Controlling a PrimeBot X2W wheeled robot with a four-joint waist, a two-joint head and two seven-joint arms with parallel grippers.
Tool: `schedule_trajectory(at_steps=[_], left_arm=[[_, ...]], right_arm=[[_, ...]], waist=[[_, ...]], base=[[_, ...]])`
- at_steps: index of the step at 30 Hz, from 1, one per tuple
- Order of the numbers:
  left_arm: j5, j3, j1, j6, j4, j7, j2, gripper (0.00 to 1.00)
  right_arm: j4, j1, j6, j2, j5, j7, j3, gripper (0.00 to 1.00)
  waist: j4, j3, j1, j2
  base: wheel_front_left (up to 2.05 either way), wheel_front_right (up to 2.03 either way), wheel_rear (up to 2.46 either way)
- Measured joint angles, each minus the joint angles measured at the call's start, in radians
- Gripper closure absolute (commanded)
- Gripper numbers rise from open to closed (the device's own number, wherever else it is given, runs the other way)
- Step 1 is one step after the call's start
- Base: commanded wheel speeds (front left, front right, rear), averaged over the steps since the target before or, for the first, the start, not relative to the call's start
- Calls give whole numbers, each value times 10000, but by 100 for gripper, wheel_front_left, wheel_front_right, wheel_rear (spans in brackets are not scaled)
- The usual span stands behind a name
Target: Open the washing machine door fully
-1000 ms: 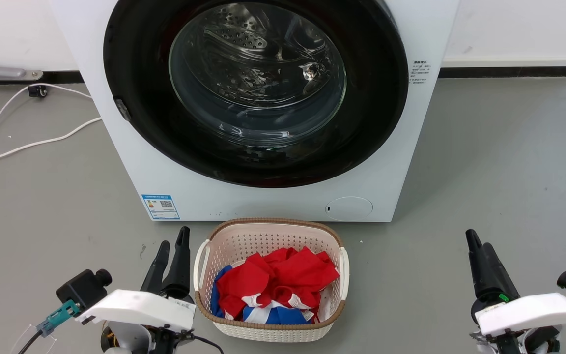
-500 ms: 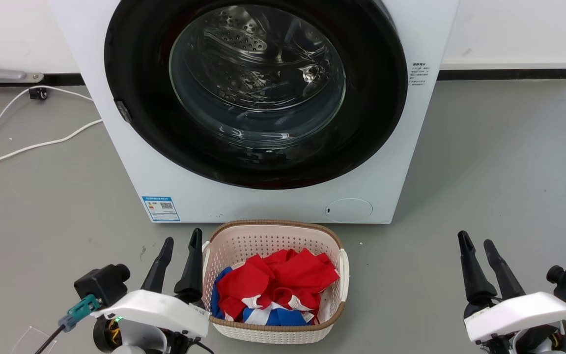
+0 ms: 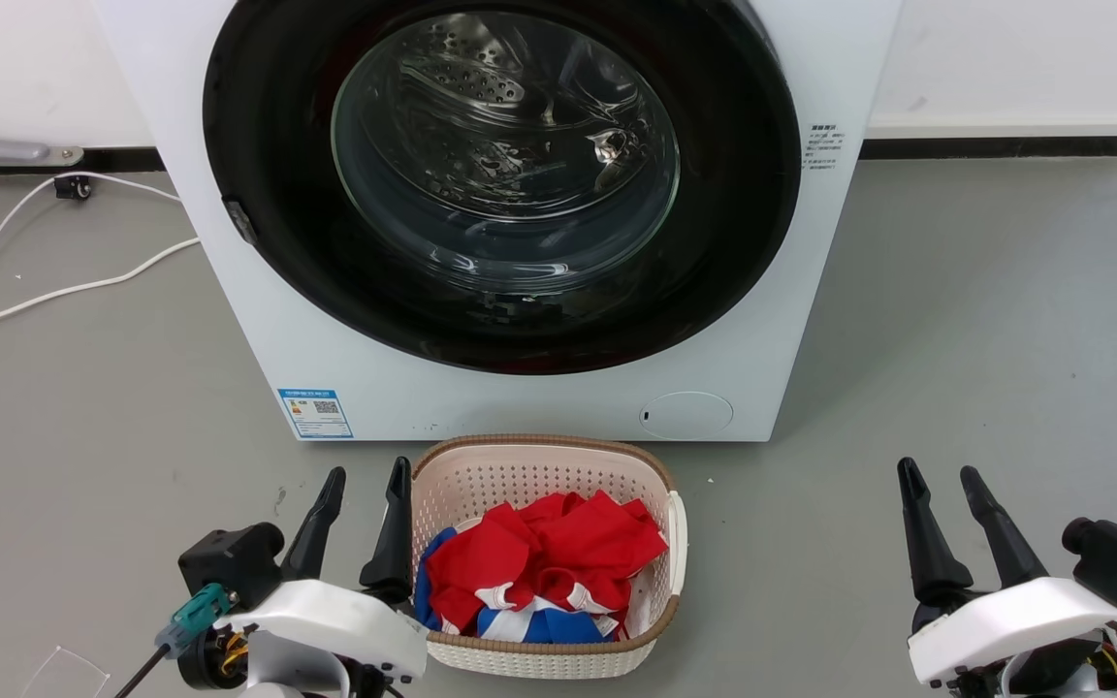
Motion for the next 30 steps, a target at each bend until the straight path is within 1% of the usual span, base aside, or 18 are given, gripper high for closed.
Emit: schedule_trajectory(at_steps=[16, 30], left_arm=[[1432, -148, -72, 291, 6, -380, 82, 0], [2537, -205, -68, 426, 4, -698, 58, 0]], right_arm=[[-295, -5, 0, 0, -1586, -107, 13, 0], [-391, -3, 2, 0, -2347, -288, -6, 0]], waist=[[-21, 116, 0, 0], [-5, 132, 0, 0]], base=[[0, 0, 0], [0, 0, 0]])
